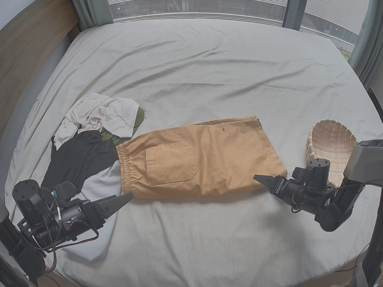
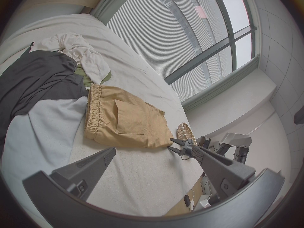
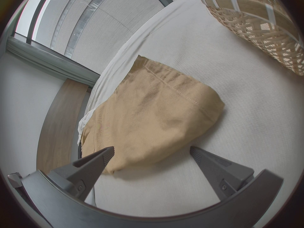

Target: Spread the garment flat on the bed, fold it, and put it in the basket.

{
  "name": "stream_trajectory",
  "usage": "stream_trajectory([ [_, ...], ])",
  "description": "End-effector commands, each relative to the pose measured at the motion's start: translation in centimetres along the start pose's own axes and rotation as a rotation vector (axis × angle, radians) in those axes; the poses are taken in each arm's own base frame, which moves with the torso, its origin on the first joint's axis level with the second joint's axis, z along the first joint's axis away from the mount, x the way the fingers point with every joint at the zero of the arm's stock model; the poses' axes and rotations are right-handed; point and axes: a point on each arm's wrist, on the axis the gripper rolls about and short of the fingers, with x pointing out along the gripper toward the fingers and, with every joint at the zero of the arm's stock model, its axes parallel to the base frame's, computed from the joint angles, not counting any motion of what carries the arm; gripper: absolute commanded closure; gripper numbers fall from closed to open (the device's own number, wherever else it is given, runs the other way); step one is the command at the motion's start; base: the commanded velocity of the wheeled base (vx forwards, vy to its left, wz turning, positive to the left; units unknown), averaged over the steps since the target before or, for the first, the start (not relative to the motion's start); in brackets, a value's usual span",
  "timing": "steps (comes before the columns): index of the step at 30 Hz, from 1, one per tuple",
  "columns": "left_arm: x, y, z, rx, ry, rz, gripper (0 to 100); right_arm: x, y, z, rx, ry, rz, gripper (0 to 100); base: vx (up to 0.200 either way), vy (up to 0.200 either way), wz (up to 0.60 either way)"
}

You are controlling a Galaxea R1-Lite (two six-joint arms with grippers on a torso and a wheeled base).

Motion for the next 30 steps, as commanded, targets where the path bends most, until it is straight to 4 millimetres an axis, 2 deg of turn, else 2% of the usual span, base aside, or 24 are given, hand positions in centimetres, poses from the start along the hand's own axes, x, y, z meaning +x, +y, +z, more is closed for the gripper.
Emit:
stream_trajectory([
  [1,-0.1,0.4,-0.4,-0.015,0.023,0.015,0,2.2,-0.8,-0.1,-0.003,-0.029,-0.013,0,0.0,0.0,0.0],
  [6,-0.1,0.8,-0.4,-0.025,0.024,0.032,0,4.6,-0.1,0.8,-0.019,-0.102,0.052,0,0.0,0.0,0.0],
  [14,-0.1,1.5,-0.4,-0.04,0.023,0.064,0,6.8,-0.2,1.0,-0.028,-0.123,0.079,0,0.0,0.0,0.0],
  [20,0.0,1.7,-0.4,-0.043,0.027,0.068,0,7.1,-0.4,0.7,-0.026,-0.128,0.071,0,0.0,0.0,0.0],
  [21,0.0,1.8,-0.5,-0.046,0.032,0.072,0,7.1,-0.4,0.7,-0.025,-0.133,0.065,100,0.0,0.0,0.0],
  [24,0.2,2.1,-0.6,-0.053,0.037,0.083,0,6.9,-0.2,0.7,-0.029,-0.153,0.081,100,0.0,0.0,0.0],
  [30,0.3,2.6,-0.8,-0.066,0.045,0.103,0,6.1,1.4,-0.6,-0.05,-0.163,0.161,100,0.0,0.0,0.0],
])
